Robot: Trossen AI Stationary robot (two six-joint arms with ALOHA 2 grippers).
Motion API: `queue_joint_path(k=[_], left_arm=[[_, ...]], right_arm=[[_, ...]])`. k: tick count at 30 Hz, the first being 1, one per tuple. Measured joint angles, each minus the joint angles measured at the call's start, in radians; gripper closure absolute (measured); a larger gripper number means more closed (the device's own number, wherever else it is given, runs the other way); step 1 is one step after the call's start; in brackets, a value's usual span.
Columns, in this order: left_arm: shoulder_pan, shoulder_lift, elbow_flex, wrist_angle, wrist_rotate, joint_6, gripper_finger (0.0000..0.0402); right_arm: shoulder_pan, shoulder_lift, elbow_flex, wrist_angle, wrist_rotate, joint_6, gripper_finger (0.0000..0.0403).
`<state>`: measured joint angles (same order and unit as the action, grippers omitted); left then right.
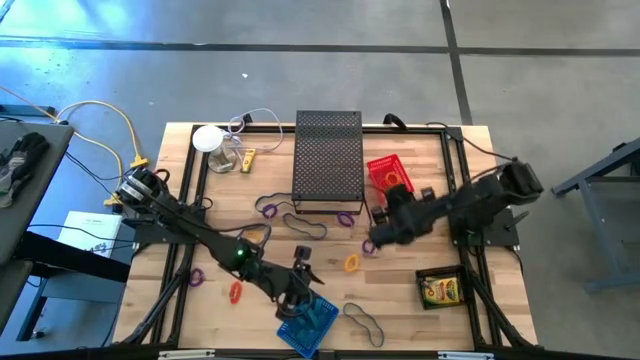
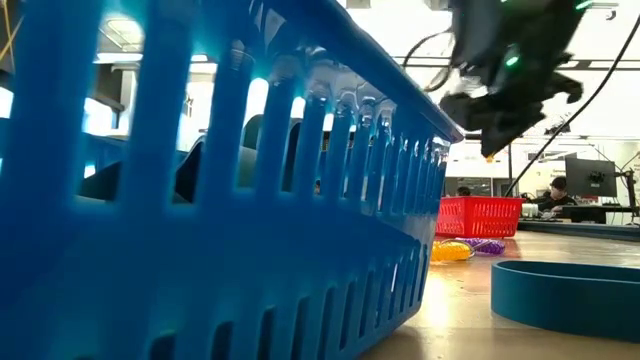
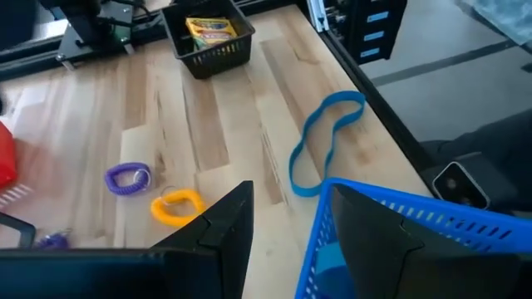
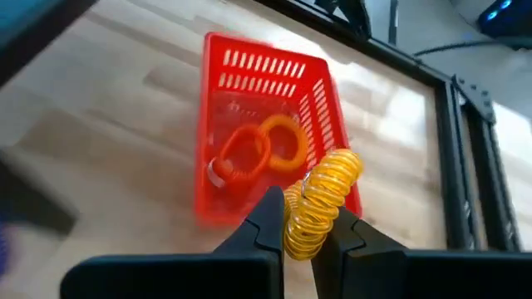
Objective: Pick & Place Office Desk Supplies
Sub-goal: Put the yellow spring keychain into the red bin
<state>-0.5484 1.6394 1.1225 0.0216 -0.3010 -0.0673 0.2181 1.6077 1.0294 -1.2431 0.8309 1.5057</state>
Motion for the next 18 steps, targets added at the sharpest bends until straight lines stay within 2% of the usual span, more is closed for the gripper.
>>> queue_joint_path(k=[9, 13, 18], left_arm=[[-0.034, 0.000, 0.000, -0.044, 0.000, -0.016, 0.0247], [-0.045, 0.000, 0.000, -0.049, 0.000, -0.016, 0.0247], [-0.046, 0.000, 0.000, -0.055, 0.000, -0.016, 0.0247]], right_arm=[[-0.227, 0.000, 0.000, 0.159, -0.027, -0.375, 0.0381], [-0.280, 0.000, 0.000, 0.229, -0.056, -0.481, 0.0357], [-0.322, 0.000, 0.000, 0.242, -0.097, -0.512, 0.0312]])
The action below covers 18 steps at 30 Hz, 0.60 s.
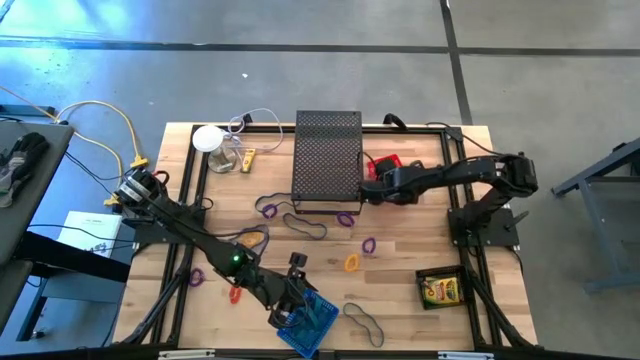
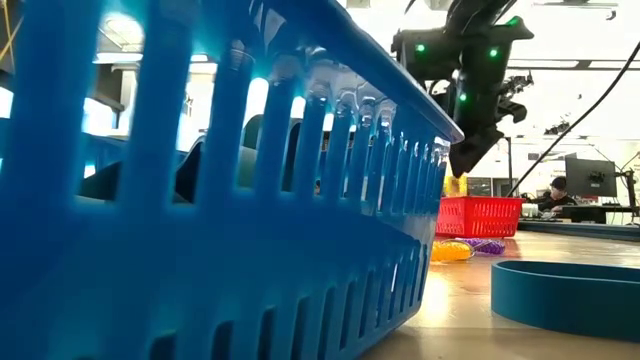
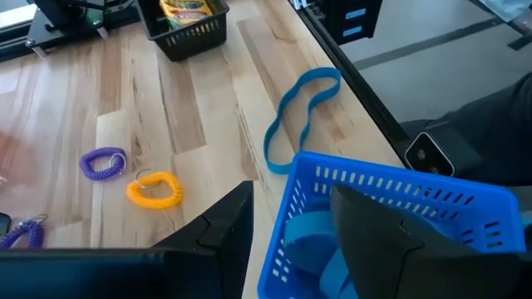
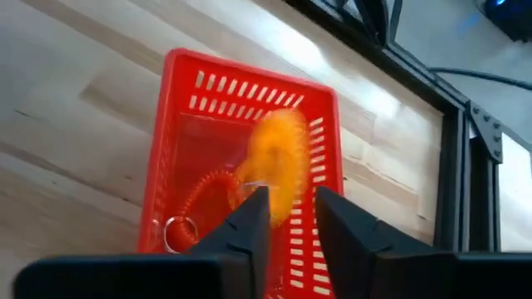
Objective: Pick & Place Office Desk Supplies
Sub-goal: Put the yellow spring keychain into the red bin, then put the violet spring keychain into the red bin
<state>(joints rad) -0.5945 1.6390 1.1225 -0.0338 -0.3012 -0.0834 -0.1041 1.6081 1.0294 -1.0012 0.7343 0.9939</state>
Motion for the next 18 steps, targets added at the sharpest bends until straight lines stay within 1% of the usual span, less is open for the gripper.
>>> queue_joint_path(k=[7, 9, 11, 14, 18], left_arm=[[0.000, 0.026, 0.000, 0.000, 0.009, 0.007, 0.0247], [0.000, 0.031, -0.001, -0.014, 0.016, 0.007, 0.0247], [0.000, 0.040, -0.001, -0.004, 0.019, 0.007, 0.0247], [0.000, 0.043, -0.001, -0.013, 0.022, 0.015, 0.0247], [0.000, 0.047, 0.000, -0.013, 0.026, 0.037, 0.0247]], right_arm=[[0.007, 0.001, 0.000, -0.008, 0.011, -0.018, 0.0231], [0.025, -0.014, -0.001, -0.017, 0.022, -0.023, 0.0215], [0.058, -0.037, 0.000, -0.015, 0.006, -0.021, 0.0207], [0.116, -0.076, 0.000, -0.018, -0.099, 0.013, 0.0206], [0.219, -0.105, 0.000, -0.010, -0.251, 0.105, 0.0215]])
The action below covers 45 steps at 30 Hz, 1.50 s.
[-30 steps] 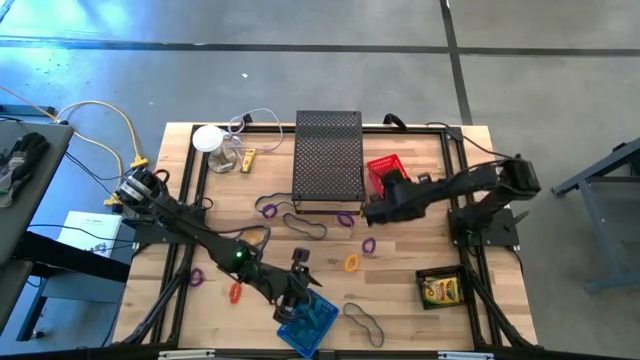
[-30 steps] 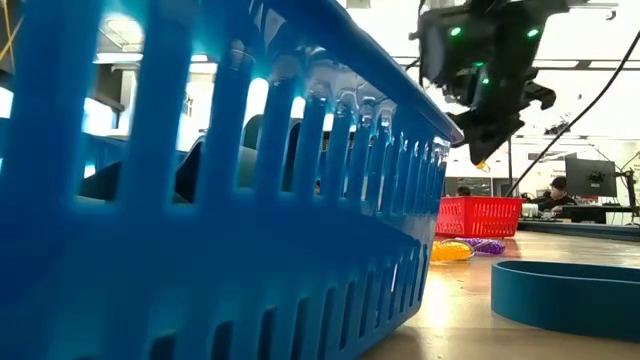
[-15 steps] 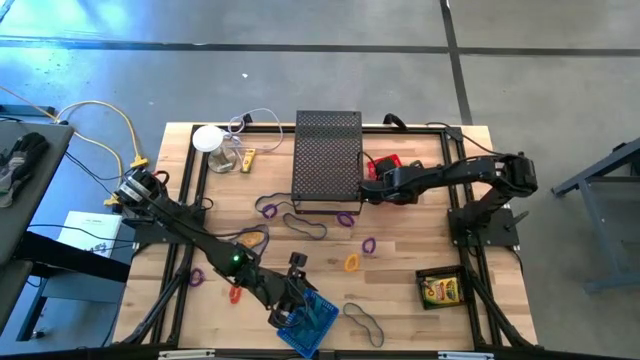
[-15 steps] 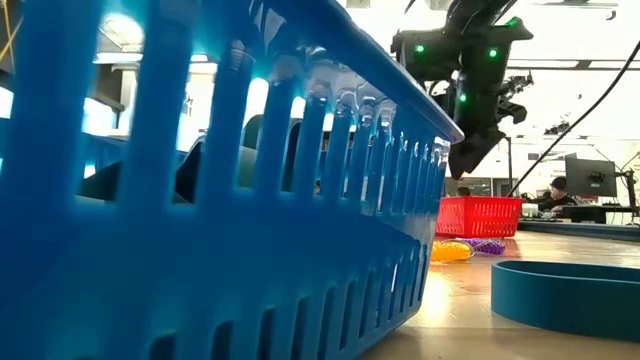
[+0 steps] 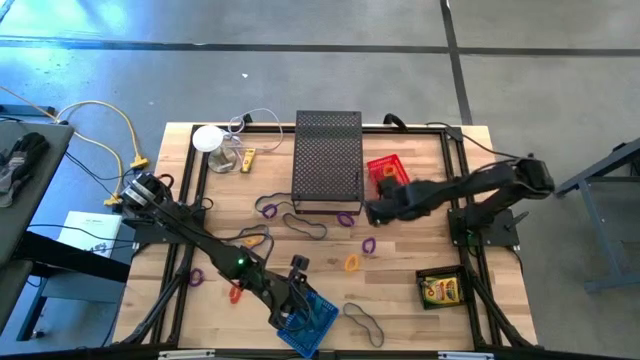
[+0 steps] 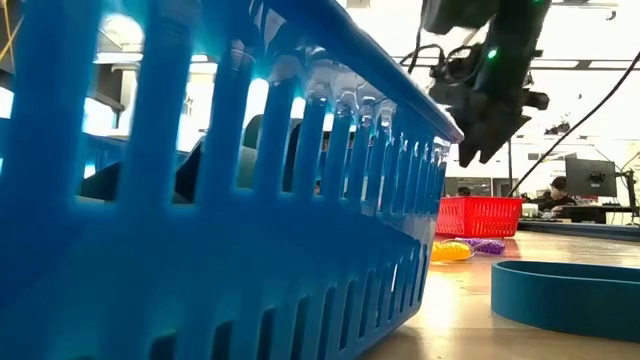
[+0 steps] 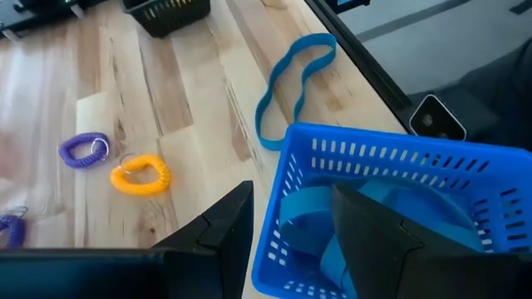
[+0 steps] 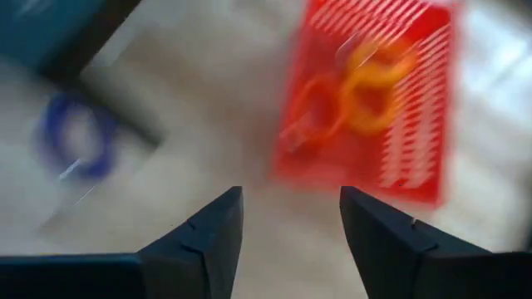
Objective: Pick & Place Office Desk Supplies
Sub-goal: Put the violet spring keychain into the red bin
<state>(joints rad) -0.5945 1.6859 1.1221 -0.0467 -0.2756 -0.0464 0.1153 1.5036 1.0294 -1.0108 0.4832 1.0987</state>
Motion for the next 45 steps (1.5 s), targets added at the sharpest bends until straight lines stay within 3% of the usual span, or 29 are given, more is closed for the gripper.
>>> queue_joint_path(k=[3, 12, 22, 45], left_arm=[[0.000, 0.000, 0.000, 0.001, 0.000, 0.015, 0.0247], [0.002, 0.000, 0.000, 0.002, 0.000, 0.019, 0.0247], [0.002, 0.000, 0.000, 0.002, 0.000, -0.011, 0.0247], [0.002, 0.000, 0.001, 0.001, 0.000, -0.011, 0.0247]], right_arm=[[0.081, 0.008, 0.000, 0.010, -0.050, 0.078, 0.0224], [0.232, 0.138, 0.000, 0.168, -0.045, 0.184, 0.0246], [0.236, 0.282, 0.000, 0.232, -0.071, 0.181, 0.0254], [0.200, 0.377, 0.006, 0.295, -0.132, 0.156, 0.0257]])
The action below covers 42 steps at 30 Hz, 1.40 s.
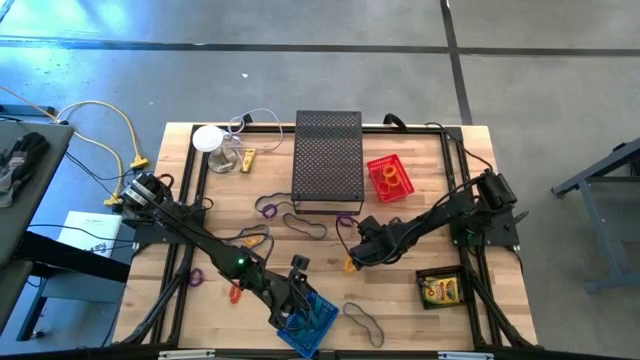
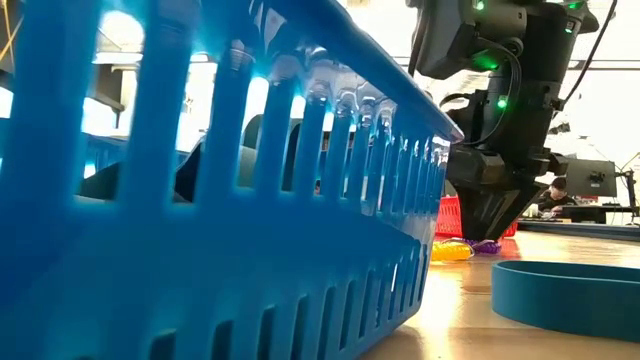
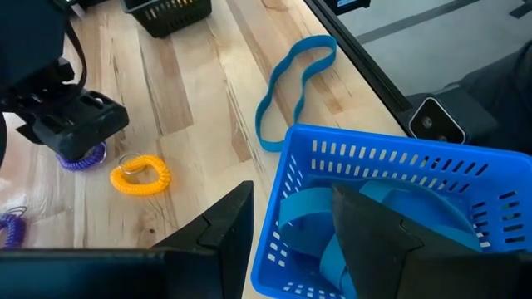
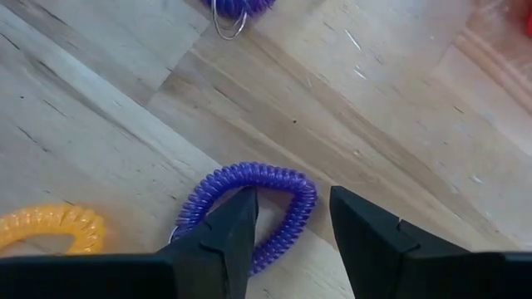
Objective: Pick & Place Office Desk Supplies
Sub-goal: Put the violet spring keychain into the red bin
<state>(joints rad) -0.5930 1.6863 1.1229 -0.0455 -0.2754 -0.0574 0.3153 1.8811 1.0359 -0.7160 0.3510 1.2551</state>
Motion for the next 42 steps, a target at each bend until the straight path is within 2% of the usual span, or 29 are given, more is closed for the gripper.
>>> queue_joint_path(k=[4, 11, 15, 19, 23, 30, 34, 36, 38, 42], left_arm=[[0.000, 0.000, 0.000, 0.000, 0.000, 0.000, 0.0247], [0.000, 0.000, 0.000, 0.000, 0.000, -0.001, 0.0247], [0.000, 0.000, 0.000, 0.000, 0.000, -0.002, 0.0247], [0.000, 0.000, 0.000, 0.000, 0.000, -0.003, 0.0247], [0.000, 0.000, 0.000, 0.000, 0.000, 0.002, 0.0247], [0.003, 0.000, 0.000, -0.004, 0.000, 0.015, 0.0247], [0.003, 0.000, 0.000, -0.008, 0.000, 0.037, 0.0247], [0.003, 0.000, 0.000, -0.008, 0.000, 0.061, 0.0247], [0.003, 0.000, 0.000, -0.007, -0.001, 0.074, 0.0247], [0.003, 0.000, 0.000, -0.007, -0.001, 0.080, 0.0247]], right_arm=[[0.000, 0.000, -0.001, 0.002, 0.000, -0.002, 0.0286], [0.000, -0.001, -0.003, 0.015, 0.016, -0.022, 0.0389], [0.001, -0.002, -0.005, 0.014, 0.050, -0.044, 0.0393], [0.021, -0.032, -0.010, -0.015, 0.133, -0.056, 0.0397], [0.035, -0.112, -0.011, -0.116, 0.211, -0.030, 0.0398], [0.055, -0.273, -0.008, -0.373, 0.280, 0.080, 0.0399], [0.024, -0.349, -0.009, -0.529, 0.353, 0.152, 0.0399], [0.006, -0.371, -0.009, -0.583, 0.426, 0.183, 0.0399], [-0.014, -0.373, -0.009, -0.595, 0.493, 0.189, 0.0399], [-0.111, -0.364, -0.008, -0.581, 0.523, 0.144, 0.0399]])
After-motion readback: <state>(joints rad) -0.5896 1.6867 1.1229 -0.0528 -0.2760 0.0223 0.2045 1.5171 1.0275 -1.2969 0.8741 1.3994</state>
